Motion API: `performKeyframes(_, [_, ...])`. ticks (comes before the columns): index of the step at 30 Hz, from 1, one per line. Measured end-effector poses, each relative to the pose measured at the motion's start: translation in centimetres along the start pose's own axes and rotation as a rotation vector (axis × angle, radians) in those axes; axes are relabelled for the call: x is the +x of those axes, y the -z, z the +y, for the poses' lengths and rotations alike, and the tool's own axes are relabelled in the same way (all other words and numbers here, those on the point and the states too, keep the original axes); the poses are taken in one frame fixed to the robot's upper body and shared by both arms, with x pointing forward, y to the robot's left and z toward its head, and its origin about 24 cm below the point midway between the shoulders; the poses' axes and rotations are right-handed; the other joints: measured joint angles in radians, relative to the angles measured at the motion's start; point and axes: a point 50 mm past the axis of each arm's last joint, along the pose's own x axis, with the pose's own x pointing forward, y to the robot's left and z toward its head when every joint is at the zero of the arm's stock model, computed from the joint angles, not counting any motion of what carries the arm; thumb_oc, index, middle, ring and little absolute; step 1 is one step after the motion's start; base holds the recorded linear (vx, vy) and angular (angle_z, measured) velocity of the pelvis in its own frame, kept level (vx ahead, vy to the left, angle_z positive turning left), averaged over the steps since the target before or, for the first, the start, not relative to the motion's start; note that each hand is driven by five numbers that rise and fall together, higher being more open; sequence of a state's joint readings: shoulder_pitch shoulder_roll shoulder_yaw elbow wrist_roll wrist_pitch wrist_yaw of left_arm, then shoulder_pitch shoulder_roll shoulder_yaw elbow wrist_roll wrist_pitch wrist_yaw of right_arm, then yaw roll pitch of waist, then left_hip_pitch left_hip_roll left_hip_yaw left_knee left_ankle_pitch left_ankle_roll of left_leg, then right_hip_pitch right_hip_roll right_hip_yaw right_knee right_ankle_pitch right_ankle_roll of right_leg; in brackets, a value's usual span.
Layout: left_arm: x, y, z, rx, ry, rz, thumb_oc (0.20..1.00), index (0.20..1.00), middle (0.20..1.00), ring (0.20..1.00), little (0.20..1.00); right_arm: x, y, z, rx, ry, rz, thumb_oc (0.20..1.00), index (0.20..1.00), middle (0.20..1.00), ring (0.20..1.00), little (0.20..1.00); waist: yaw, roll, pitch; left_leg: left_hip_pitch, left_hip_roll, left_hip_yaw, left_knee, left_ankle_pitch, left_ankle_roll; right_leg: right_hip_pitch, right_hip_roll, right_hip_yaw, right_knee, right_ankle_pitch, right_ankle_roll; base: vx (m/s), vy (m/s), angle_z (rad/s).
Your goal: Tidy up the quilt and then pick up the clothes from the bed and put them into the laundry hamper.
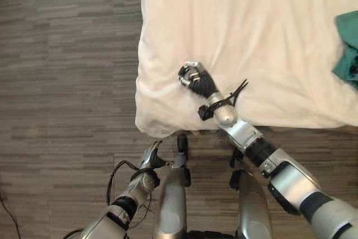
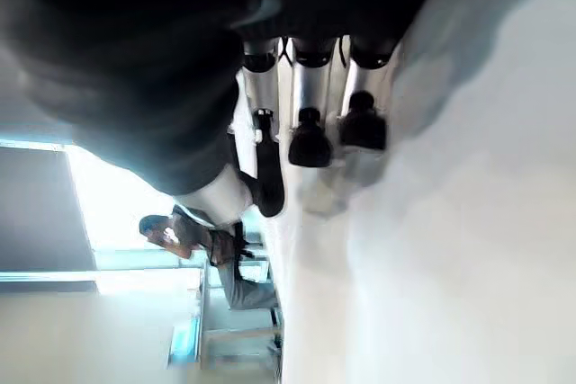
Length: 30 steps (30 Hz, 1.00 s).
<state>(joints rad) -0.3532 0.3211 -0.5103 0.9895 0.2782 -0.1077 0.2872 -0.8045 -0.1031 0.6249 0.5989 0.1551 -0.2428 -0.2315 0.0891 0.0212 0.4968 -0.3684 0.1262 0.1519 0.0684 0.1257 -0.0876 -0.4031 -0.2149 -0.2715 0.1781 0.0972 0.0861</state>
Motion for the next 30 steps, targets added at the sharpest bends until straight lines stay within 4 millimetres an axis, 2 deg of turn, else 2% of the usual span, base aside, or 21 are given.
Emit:
performKeyframes(4, [-0.6, 0.1, -2.3, 0.006, 0.078, 0.019, 1.000, 1.000, 1.000, 1.000, 1.000, -5.2, 4.0, 5.7, 0.152, -0.332, 0.166, 0.200, 0.200, 0.200, 0.200, 0.200, -0.008, 0.009, -0.007, 0.116, 0.005, 0.004, -0.035, -0.012, 0.000, 0.113, 0.014, -0.002, -0.043, -0.007, 0.004, 0.06, 0.029, -0.07])
performKeyframes(5, [-0.9, 0.2, -3.1, -0.001, 0.103, 0.028, 1.000, 1.000, 1.000, 1.000, 1.000, -7.4, 5.6, 7.1, 0.190, -0.448, 0.256, 0.200, 0.200, 0.200, 0.200, 0.200, -0.009, 0.017, -0.020, 0.135, 0.005, 0.003, -0.052, -0.013, 0.000, 0.134, 0.018, -0.006, -0.059, -0.007, 0.004, 0.08, 0.011, 0.05])
performKeyframes(7, [-1.3, 0.8, -3.9, -0.009, 0.128, 0.054, 1.000, 1.000, 1.000, 1.000, 1.000, -11.0, 8.5, 8.5, 0.214, -0.550, 0.424, 0.200, 0.200, 0.200, 0.200, 0.200, -0.003, 0.023, -0.033, 0.147, 0.003, 0.003, -0.062, -0.011, 0.000, 0.149, 0.018, -0.009, -0.073, -0.006, 0.006, 0.10, -0.037, 0.05])
performKeyframes(8, [-1.2, 0.9, -3.6, -0.016, 0.123, 0.065, 1.000, 1.000, 1.000, 1.000, 1.000, -12.3, 9.3, 8.3, 0.207, -0.572, 0.478, 0.200, 0.200, 0.200, 0.200, 0.200, -0.006, 0.023, -0.034, 0.152, 0.004, 0.005, -0.069, -0.012, 0.000, 0.156, 0.020, -0.009, -0.081, -0.004, 0.009, 0.11, -0.071, 0.00])
performKeyframes(10, [-1.9, 3.2, -3.6, -0.038, 0.129, 0.163, 1.000, 1.000, 1.000, 1.000, 1.000, -14.3, 9.3, 7.7, 0.205, -0.649, 0.478, 0.200, 0.200, 0.200, 0.200, 0.200, -0.007, 0.019, -0.038, 0.186, 0.003, 0.009, -0.087, -0.005, 0.002, 0.191, 0.024, -0.010, -0.113, 0.005, 0.017, 0.04, -0.059, -0.10])
performKeyframes(11, [-2.6, 4.7, -3.8, -0.065, 0.127, 0.215, 1.000, 1.000, 1.000, 1.000, 1.000, -13.8, 8.9, 6.7, 0.194, -0.621, 0.457, 0.200, 0.200, 0.200, 0.200, 0.200, -0.012, 0.020, -0.056, 0.208, 0.005, 0.025, -0.100, -0.007, -0.001, 0.207, 0.030, 0.002, -0.131, 0.010, 0.024, -0.03, -0.088, -0.29])
performKeyframes(13, [-4.1, 6.8, -4.5, -0.091, 0.138, 0.295, 1.000, 1.000, 1.000, 1.000, 1.000, -9.9, 4.6, 3.5, 0.159, -0.537, 0.231, 0.200, 0.200, 0.200, 0.200, 0.200, -0.048, 0.021, -0.091, 0.215, 0.011, 0.039, -0.118, -0.006, -0.011, 0.202, 0.041, 0.015, -0.162, 0.024, 0.030, -0.09, -0.075, -0.37])
performKeyframes(14, [-4.5, 7.3, -4.7, -0.087, 0.145, 0.302, 1.000, 1.000, 1.000, 1.000, 1.000, -7.4, -0.3, 0.7, 0.163, -0.424, -0.015, 0.200, 0.200, 0.200, 0.200, 0.200, -0.042, 0.021, -0.092, 0.203, 0.012, 0.066, -0.119, -0.004, -0.013, 0.159, 0.042, 0.049, -0.138, 0.019, 0.021, -0.12, -0.043, -0.44])
performKeyframes(15, [-4.9, 7.7, -5.0, -0.088, 0.155, 0.317, 1.000, 1.000, 1.000, 1.000, 1.000, -6.2, -2.2, -1.1, 0.158, -0.332, -0.119, 0.200, 0.200, 0.200, 0.200, 0.200, -0.048, 0.022, -0.091, 0.194, 0.013, 0.083, -0.116, 0.002, -0.006, 0.135, 0.043, 0.063, -0.129, 0.020, 0.020, -0.17, -0.053, -0.58])
performKeyframes(16, [-5.0, 7.4, -5.3, -0.085, 0.164, 0.304, 1.000, 1.000, 1.000, 1.000, 1.000, -4.6, -5.4, -3.9, 0.174, -0.161, -0.280, 0.200, 0.200, 0.200, 0.200, 0.200, -0.062, 0.026, -0.089, 0.145, 0.014, 0.096, -0.090, 0.001, -0.006, 0.076, 0.039, 0.085, -0.094, 0.019, 0.018, -0.08, -0.025, -0.33])
performKeyframes(18, [-4.7, 6.9, -5.3, -0.089, 0.163, 0.286, 1.000, 1.000, 1.000, 1.000, 1.000, -3.9, -7.5, -6.6, 0.181, -0.013, -0.390, 0.200, 0.200, 0.200, 0.200, 0.200, -0.073, 0.030, -0.087, 0.099, 0.013, 0.101, -0.082, 0.005, -0.003, 0.021, 0.039, 0.093, -0.072, 0.029, 0.018, -0.06, -0.035, -0.17])
performKeyframes(19, [-4.6, 6.7, -5.2, -0.090, 0.160, 0.277, 1.000, 1.000, 1.000, 1.000, 1.000, -3.9, -7.5, -7.4, 0.177, 0.027, -0.392, 0.200, 0.200, 0.200, 0.200, 0.200, -0.079, 0.030, -0.086, 0.084, 0.015, 0.103, -0.082, 0.009, -0.002, 0.003, 0.041, 0.096, -0.066, 0.030, 0.016, -0.08, 0.008, -0.14])
performKeyframes(20, [-4.1, 5.9, -4.8, -0.108, 0.145, 0.240, 1.000, 1.000, 1.000, 1.000, 1.000, -4.0, -6.5, -9.1, 0.164, 0.123, -0.360, 0.200, 0.200, 0.200, 0.200, 0.200, -0.090, 0.028, -0.070, 0.062, 0.020, 0.114, -0.065, 0.010, -0.003, -0.036, 0.043, 0.110, -0.040, 0.023, 0.008, -0.07, 0.080, -0.19])
performKeyframes(22, [-3.4, 4.6, -4.2, -0.136, 0.122, 0.181, 1.000, 1.000, 1.000, 1.000, 1.000, -4.5, -4.9, -10.3, 0.148, 0.196, -0.293, 0.200, 0.200, 0.200, 0.200, 0.200, -0.099, 0.030, -0.038, 0.055, 0.020, 0.124, -0.065, 0.008, -0.004, -0.059, 0.046, 0.125, -0.031, 0.023, 0.007, -0.09, 0.132, -0.27])
performKeyframes(24, [-3.0, 3.9, -3.9, -0.151, 0.111, 0.150, 1.000, 1.000, 1.000, 1.000, 1.000, -5.8, -0.9, -11.0, 0.135, 0.251, -0.129, 0.200, 0.200, 0.200, 0.200, 0.200, -0.103, 0.008, -0.013, 0.056, 0.008, 0.146, -0.048, -0.005, -0.007, -0.086, 0.059, 0.178, -0.031, 0.023, 0.002, -0.08, 0.129, -0.54])
performKeyframes(25, [-2.9, 3.8, -3.8, -0.173, 0.107, 0.151, 1.000, 1.000, 1.000, 1.000, 1.000, -6.8, 0.7, -11.4, 0.126, 0.273, -0.066, 0.200, 0.200, 0.200, 0.200, 0.200, -0.108, 0.000, -0.001, 0.057, 0.001, 0.108, -0.031, -0.017, -0.004, -0.082, 0.062, 0.202, -0.044, 0.034, -0.002, -0.10, 0.217, -0.89])
performKeyframes(26, [-2.8, 3.8, -3.5, -0.216, 0.091, 0.163, 1.000, 1.000, 1.000, 1.000, 1.000, -7.5, 0.9, -11.3, 0.119, 0.262, -0.062, 0.200, 0.200, 0.200, 0.200, 0.200, -0.119, -0.011, 0.010, 0.075, -0.011, 0.039, -0.023, -0.050, -0.018, -0.079, 0.073, 0.236, -0.071, 0.056, -0.001, -0.14, 0.287, -1.20])
performKeyframes(27, [-2.7, 3.9, -3.1, -0.263, 0.070, 0.179, 1.000, 1.000, 1.000, 1.000, 1.000, -7.9, 1.4, -11.0, 0.113, 0.257, -0.048, 0.200, 0.200, 0.200, 0.200, 0.200, -0.114, -0.046, 0.022, 0.099, -0.071, -0.117, -0.004, -0.108, 0.026, -0.071, 0.076, 0.311, -0.097, 0.096, -0.006, -0.10, 0.196, -1.51])
performKeyframes(28, [-2.5, 3.9, -2.8, -0.281, 0.059, 0.182, 1.000, 1.000, 1.000, 1.000, 1.000, -8.0, 1.9, -11.0, 0.111, 0.261, -0.023, 0.200, 0.200, 0.200, 0.200, 0.200, -0.104, -0.067, 0.030, 0.127, -0.104, -0.206, 0.005, -0.143, 0.051, -0.057, 0.077, 0.358, -0.114, 0.118, 0.004, -0.04, 0.177, -1.59])
performKeyframes(29, [-2.2, 3.5, -2.9, -0.312, 0.075, 0.188, 1.000, 1.000, 1.000, 1.000, 1.000, -9.5, 4.2, -11.5, 0.118, 0.290, 0.089, 0.200, 0.200, 0.200, 0.200, 0.200, -0.113, -0.048, 0.028, 0.175, -0.117, -0.299, -0.001, -0.189, 0.014, 0.007, 0.069, 0.396, -0.159, 0.133, 0.035, 0.03, 0.214, -1.05])
performKeyframes(30, [-1.9, 3.0, -2.9, -0.319, 0.073, 0.173, 1.000, 1.000, 1.000, 1.000, 1.000, -10.7, 5.3, -11.7, 0.120, 0.315, 0.148, 0.200, 0.200, 0.200, 0.200, 0.200, -0.129, -0.042, 0.025, 0.189, -0.118, -0.299, 0.001, -0.190, -0.001, 0.028, 0.064, 0.394, -0.170, 0.134, 0.044, 0.03, 0.339, -0.51])
